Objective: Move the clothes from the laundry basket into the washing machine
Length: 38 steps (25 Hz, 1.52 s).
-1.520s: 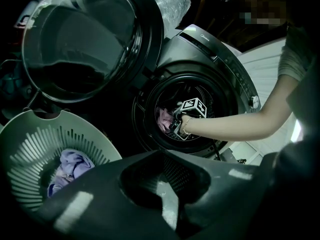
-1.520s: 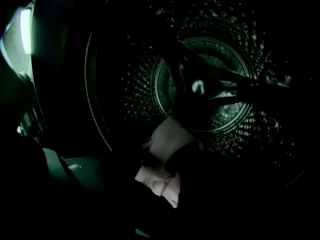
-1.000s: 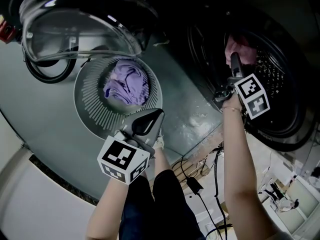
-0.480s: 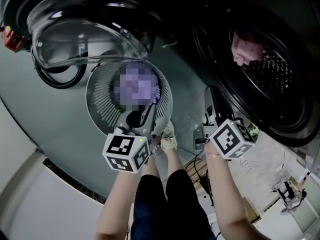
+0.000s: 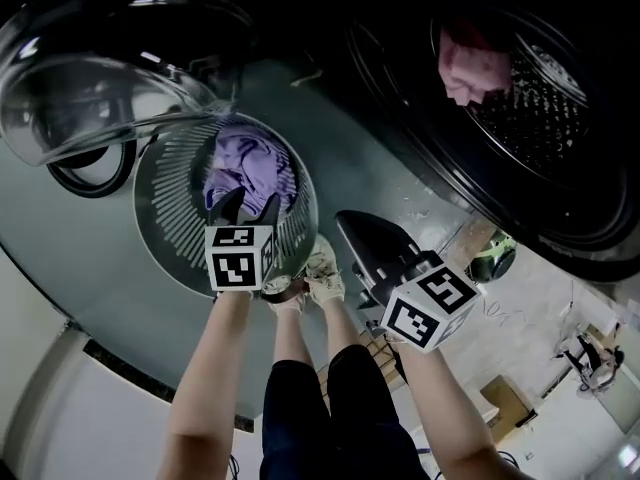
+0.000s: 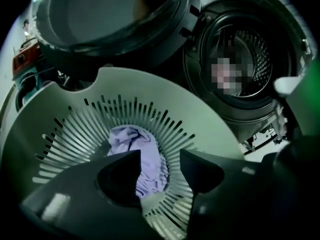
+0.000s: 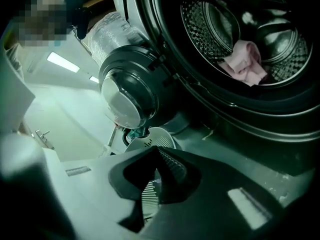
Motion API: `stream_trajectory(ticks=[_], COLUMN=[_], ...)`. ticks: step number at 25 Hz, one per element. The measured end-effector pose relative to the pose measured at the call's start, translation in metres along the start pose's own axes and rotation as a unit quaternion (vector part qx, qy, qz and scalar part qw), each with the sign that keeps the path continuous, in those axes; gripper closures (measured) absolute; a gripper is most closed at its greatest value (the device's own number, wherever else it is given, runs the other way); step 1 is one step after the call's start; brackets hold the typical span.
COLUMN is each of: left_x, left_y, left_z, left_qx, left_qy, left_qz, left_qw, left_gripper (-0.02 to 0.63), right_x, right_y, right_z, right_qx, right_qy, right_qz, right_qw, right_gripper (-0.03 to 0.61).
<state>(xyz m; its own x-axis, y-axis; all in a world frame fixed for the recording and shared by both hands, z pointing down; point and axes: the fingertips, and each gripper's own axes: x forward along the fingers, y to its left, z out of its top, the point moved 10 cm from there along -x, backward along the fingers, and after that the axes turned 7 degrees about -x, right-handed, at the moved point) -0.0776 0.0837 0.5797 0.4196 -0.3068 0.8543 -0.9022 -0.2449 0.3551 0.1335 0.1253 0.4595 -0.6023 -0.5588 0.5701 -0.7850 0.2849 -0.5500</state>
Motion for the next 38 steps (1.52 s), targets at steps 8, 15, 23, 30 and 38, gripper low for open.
stream_trajectory(ticks=[8, 15, 23, 30, 38], left_x=[0.069, 0.082, -0.005, -0.107, -0.183], left_y=[0.022, 0.032, 0.003, -0.042, -0.078], left_z=[-0.030, -0.033, -0.010, 0.032, 0.073], left_qx=[0.035, 0.022, -0.015, 0.016, 0.012], left_qy=[0.077, 0.094, 0.003, -0.078, -0.125], left_qz=[0.053, 0.059, -0.015, -0.084, -0.161], left_qw=[0.9950, 0.9936, 0.9998, 0.9933, 0.9789], left_gripper=[0.383, 0.595, 0.599, 0.600, 0.600], right_x=[-0.003, -0.003, -0.005, -0.003, 0.013], right_y=[-0.024, -0.027, -0.002, 0.032, 0.063], right_z=[-0.033, -0.046, -0.012, 0.016, 0.035], right_qx=[0.021, 0.057, -0.008, -0.072, -0.194], right_qy=[0.017, 0.016, 0.012, 0.030, 0.062], right_qz=[-0.008, -0.005, 0.003, 0.004, 0.060], right_qw=[1.000, 0.998, 1.000, 0.997, 0.977], right_gripper=[0.549, 0.549, 0.549, 0.493, 0.235])
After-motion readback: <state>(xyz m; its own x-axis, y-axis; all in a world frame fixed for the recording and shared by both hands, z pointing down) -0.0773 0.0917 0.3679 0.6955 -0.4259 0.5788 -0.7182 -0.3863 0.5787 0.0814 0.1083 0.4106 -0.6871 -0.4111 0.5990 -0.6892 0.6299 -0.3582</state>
